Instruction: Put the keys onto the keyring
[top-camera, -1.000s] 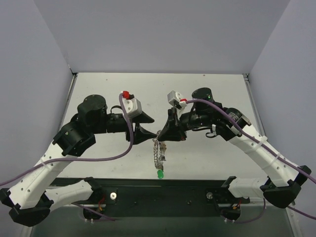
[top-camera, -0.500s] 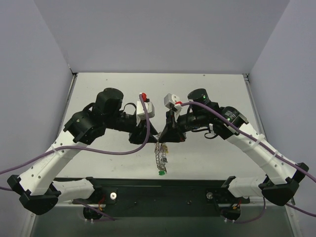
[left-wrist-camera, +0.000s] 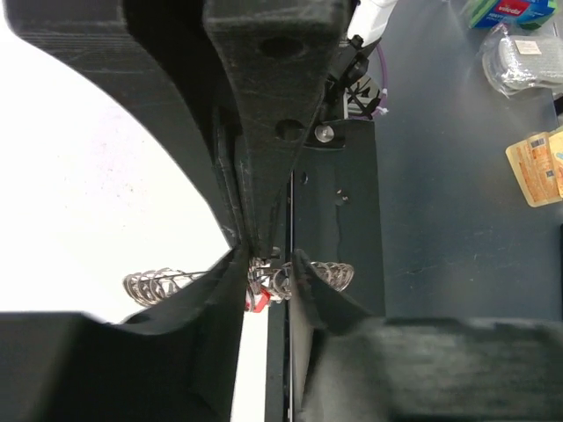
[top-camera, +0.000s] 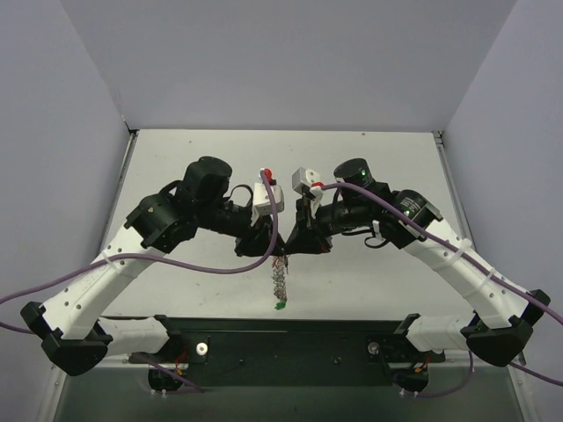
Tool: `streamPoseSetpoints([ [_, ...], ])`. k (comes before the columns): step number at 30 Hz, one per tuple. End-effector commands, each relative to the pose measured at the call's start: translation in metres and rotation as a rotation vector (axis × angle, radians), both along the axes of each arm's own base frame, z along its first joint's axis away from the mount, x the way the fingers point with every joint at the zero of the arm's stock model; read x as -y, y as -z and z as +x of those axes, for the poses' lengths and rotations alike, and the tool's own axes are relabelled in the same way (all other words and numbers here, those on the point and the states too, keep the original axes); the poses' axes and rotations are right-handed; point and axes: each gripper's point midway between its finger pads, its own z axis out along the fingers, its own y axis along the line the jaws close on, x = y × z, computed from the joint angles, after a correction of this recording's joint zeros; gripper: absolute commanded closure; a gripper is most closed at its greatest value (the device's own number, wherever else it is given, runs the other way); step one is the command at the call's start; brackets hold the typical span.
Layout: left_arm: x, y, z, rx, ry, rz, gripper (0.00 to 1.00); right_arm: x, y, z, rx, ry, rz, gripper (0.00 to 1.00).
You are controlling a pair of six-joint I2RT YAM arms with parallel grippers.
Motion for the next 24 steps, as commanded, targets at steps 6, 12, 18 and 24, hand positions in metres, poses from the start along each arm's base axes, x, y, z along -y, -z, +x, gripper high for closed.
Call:
streamPoseSetpoints([
  [6, 0.004, -0.006, 0.003, 0.041, -0.005, -0.013, 0.73, -0.003, -0.031, -0.004, 0.069, -0.030, 0.082, 1.00],
  [12, 0.004, 0.001, 0.006, 0.039, -0.015, 0.007, 0.68, -0.003, -0.030, -0.003, 0.073, -0.025, 0.081, 1.00],
  [18, 0.004, 0.009, 0.008, 0.030, -0.019, 0.039, 0.67, -0.002, -0.032, -0.001, 0.087, -0.014, 0.082, 1.00],
  [24, 0.003, 0.014, 0.012, 0.034, -0.035, 0.064, 0.77, -0.002, -0.034, 0.000, 0.098, -0.009, 0.089, 1.00],
])
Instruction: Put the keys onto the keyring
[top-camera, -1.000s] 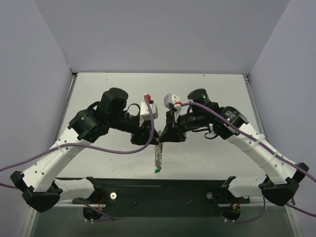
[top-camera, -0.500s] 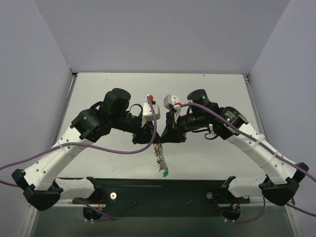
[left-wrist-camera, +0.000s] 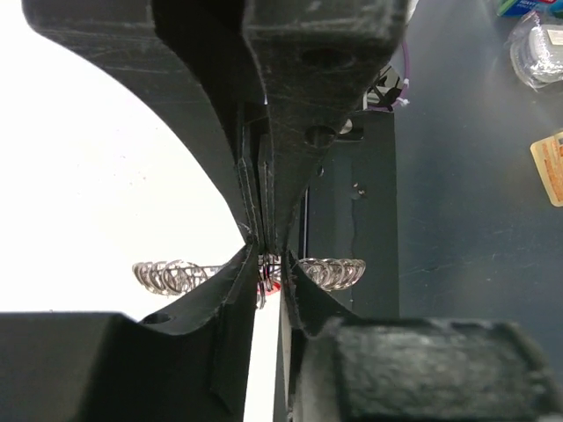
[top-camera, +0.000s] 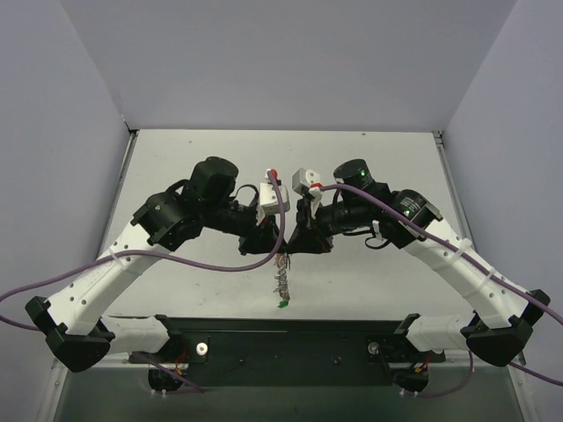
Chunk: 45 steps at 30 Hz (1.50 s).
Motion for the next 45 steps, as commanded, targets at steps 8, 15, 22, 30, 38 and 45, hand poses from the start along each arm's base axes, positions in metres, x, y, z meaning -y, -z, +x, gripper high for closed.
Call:
streamPoseSetpoints([
  [8, 0.000, 0.008, 0.007, 0.020, -0.023, 0.038, 1.00, -0.005, -0.044, -0.003, 0.106, -0.029, 0.132, 1.00],
  [15, -0.001, -0.012, 0.012, 0.113, -0.093, -0.097, 1.00, -0.002, -0.051, 0.005, 0.142, 0.039, 0.176, 0.62],
  [22, -0.003, -0.050, 0.009, 0.250, -0.149, -0.406, 1.00, 0.014, -0.063, 0.015, 0.184, 0.119, 0.307, 0.27],
  [30, -0.010, -0.090, -0.010, 0.315, -0.125, -0.745, 1.00, 0.012, -0.059, 0.010, 0.143, 0.062, 0.339, 0.27],
  [38, -0.010, -0.098, -0.018, 0.308, -0.092, -0.835, 1.00, 0.010, -0.060, 0.000, 0.126, 0.005, 0.356, 0.37],
  [45, -0.011, -0.105, -0.023, 0.317, -0.063, -0.863, 1.00, 0.012, -0.056, -0.001, 0.136, 0.002, 0.354, 0.39],
])
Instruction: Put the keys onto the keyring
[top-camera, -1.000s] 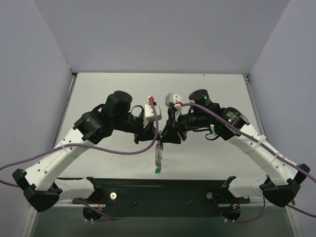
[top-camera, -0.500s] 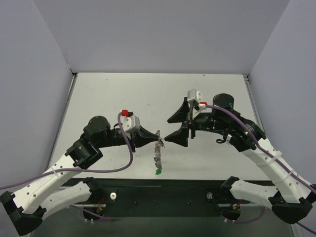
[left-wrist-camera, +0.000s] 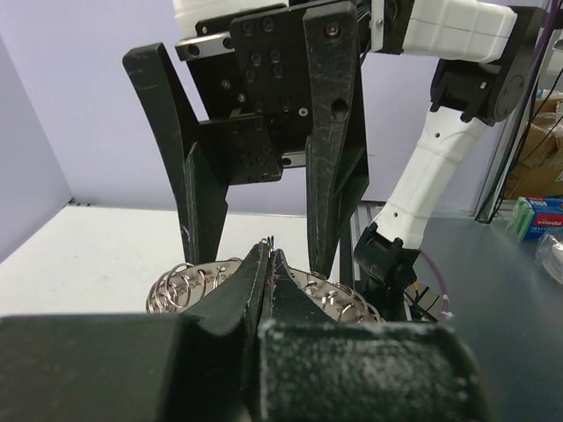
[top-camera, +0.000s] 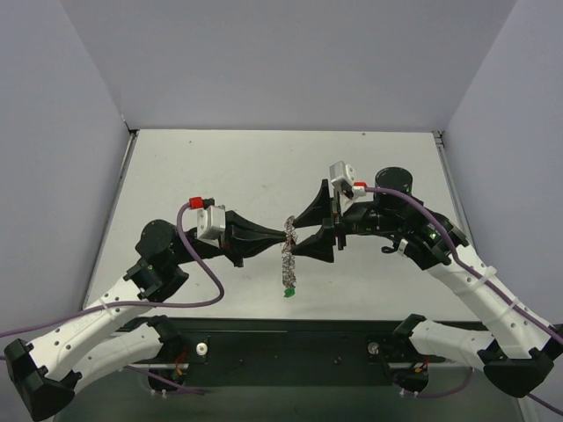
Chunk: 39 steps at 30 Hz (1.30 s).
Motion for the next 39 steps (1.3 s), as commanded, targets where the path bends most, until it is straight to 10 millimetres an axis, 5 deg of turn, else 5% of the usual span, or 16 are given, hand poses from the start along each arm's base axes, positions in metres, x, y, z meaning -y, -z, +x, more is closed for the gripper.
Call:
streamPoseSetpoints([
  [1, -0.007, -0.041, -0.016, 0.101, 0.046, -0.120, 1.00, -0.001, -0.010, -0.005, 0.055, -0.042, 0.048, 0.40],
  [9, -0.006, -0.041, -0.019, 0.099, 0.073, -0.119, 1.00, -0.004, -0.014, -0.005, 0.042, -0.053, 0.066, 0.56],
  [20, -0.008, -0.046, -0.023, 0.116, 0.086, -0.177, 1.00, -0.006, -0.013, -0.005, 0.023, -0.061, 0.071, 0.98],
  [39, -0.008, -0.054, -0.022, 0.141, 0.094, -0.240, 1.00, -0.005, -0.010, -0.015, 0.012, -0.114, 0.072, 1.00],
])
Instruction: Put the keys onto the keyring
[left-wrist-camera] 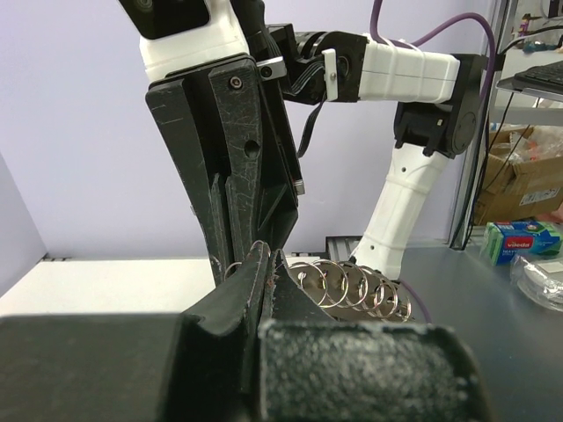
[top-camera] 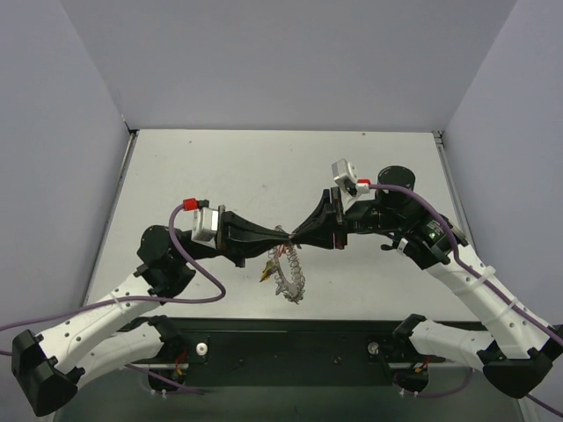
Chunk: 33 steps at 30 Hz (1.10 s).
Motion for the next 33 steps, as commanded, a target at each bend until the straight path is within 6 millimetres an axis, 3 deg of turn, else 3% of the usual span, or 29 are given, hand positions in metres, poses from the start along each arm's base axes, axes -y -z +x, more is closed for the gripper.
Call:
streamPoseSetpoints([
  [1, -0.011, -0.036, -0.009, 0.096, -0.003, -0.128, 1.00, -0.002, -0.004, -0.010, 0.031, -0.078, 0.035, 1.00],
  [16, -0.003, -0.041, -0.002, 0.106, 0.014, -0.179, 1.00, -0.002, -0.001, -0.021, 0.016, -0.141, 0.021, 1.00],
  [21, -0.003, -0.041, 0.001, 0.110, 0.010, -0.175, 1.00, 0.002, -0.002, -0.014, 0.032, -0.081, 0.015, 1.00],
  [23, -0.004, -0.035, 0.005, 0.096, -0.010, -0.154, 1.00, 0.005, -0.003, -0.008, 0.056, -0.031, 0.015, 0.87],
  [24, -0.007, -0.036, 0.008, 0.101, -0.033, -0.156, 1.00, 0.009, -0.005, -0.008, 0.071, -0.012, 0.020, 0.72],
  [27, -0.009, -0.026, 0.015, 0.083, -0.068, -0.131, 1.00, 0.016, -0.005, -0.001, 0.107, 0.064, 0.021, 0.46],
  [30, -0.008, -0.011, 0.024, 0.054, -0.101, -0.100, 1.00, 0.021, -0.004, 0.003, 0.127, 0.107, 0.021, 0.31],
  [33, -0.005, 0.008, 0.033, 0.020, -0.132, -0.073, 1.00, 0.023, 0.002, 0.010, 0.121, 0.144, 0.008, 0.23],
])
